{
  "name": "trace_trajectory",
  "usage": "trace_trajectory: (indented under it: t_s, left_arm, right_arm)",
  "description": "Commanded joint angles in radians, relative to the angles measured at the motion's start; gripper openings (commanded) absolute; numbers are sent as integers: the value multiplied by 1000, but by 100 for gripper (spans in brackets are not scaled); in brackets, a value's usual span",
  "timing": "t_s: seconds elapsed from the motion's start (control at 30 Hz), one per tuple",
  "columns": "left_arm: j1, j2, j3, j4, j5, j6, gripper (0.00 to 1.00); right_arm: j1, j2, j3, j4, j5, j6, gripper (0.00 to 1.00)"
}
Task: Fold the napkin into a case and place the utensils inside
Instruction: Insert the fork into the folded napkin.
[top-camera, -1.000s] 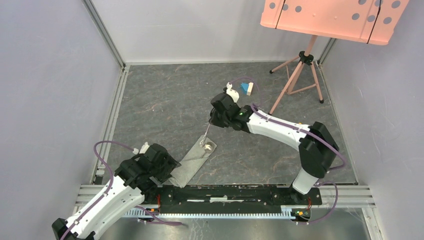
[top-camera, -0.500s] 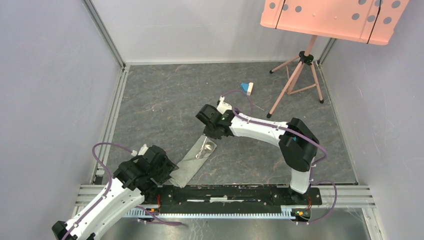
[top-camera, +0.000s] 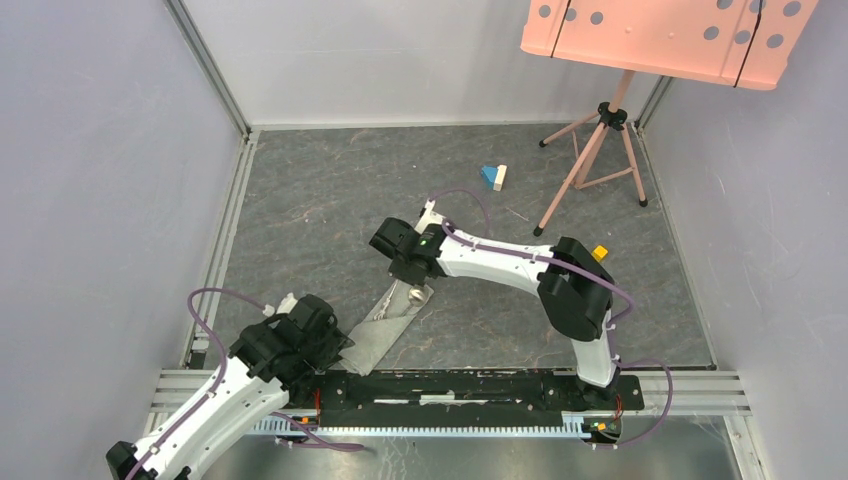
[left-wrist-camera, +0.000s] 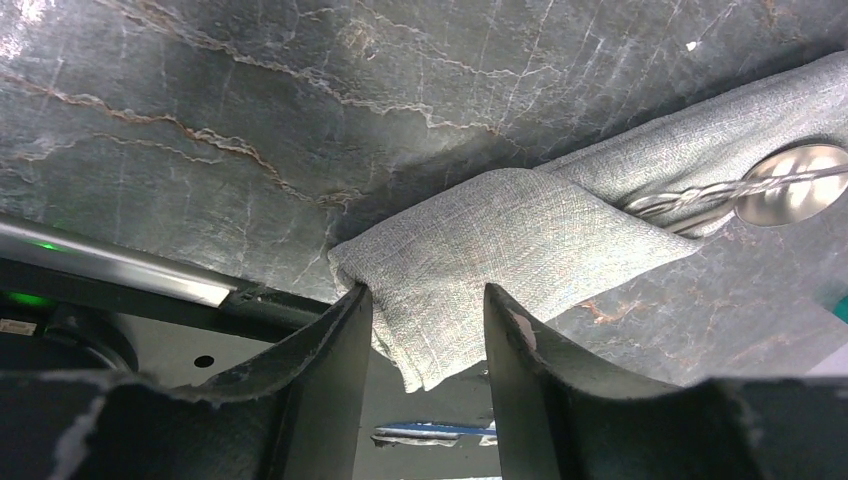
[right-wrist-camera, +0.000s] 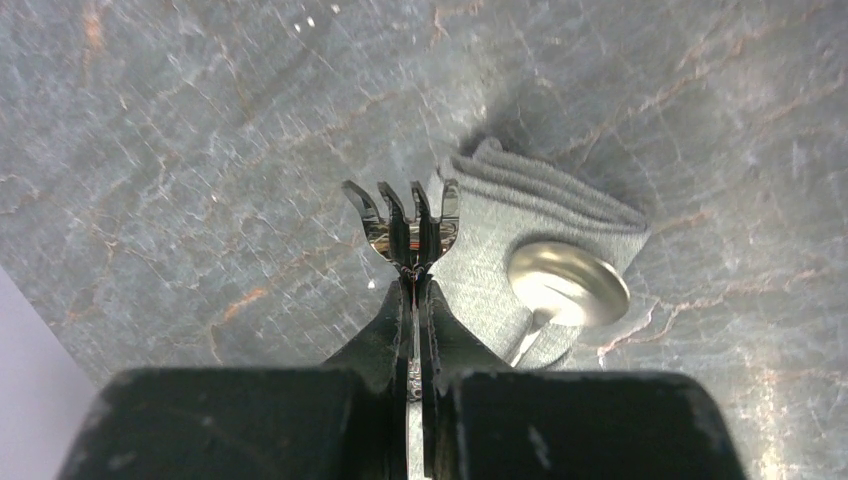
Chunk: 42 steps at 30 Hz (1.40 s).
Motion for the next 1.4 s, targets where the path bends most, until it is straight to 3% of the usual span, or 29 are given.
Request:
trace_trajectory:
  t_s: [0.0,0.37,0.83,1.0,1.17,1.23,1.37]
  left_arm:
    - [-2,-10,-21,29,-12,-56,52]
    - [-2,-18,-35,44,-5,-62,50]
    - [-2,-17,-35,49,-2,-67,50]
    - [-2,-19,-25,49,-8,-58,59]
    - [-2,-20,-15,47,-13,-50,62]
    - [-3,-18,-13,48,-14,-50,63]
    - [-2,-22,5,48,-24,-32,67]
  right_arm:
    - [43,16,43,-78,20,114,0]
    - [111,16,20,-95,-22,252,0]
    - [138,-4,-81,22,-44,381,0]
    - [137,-5,-119,55,-45,401,0]
    - [131,-6,-133,60,-40,409,0]
    - [130,-11,-134,66,-30,402,5]
    - [126,-19,-136,67,-24,384,28]
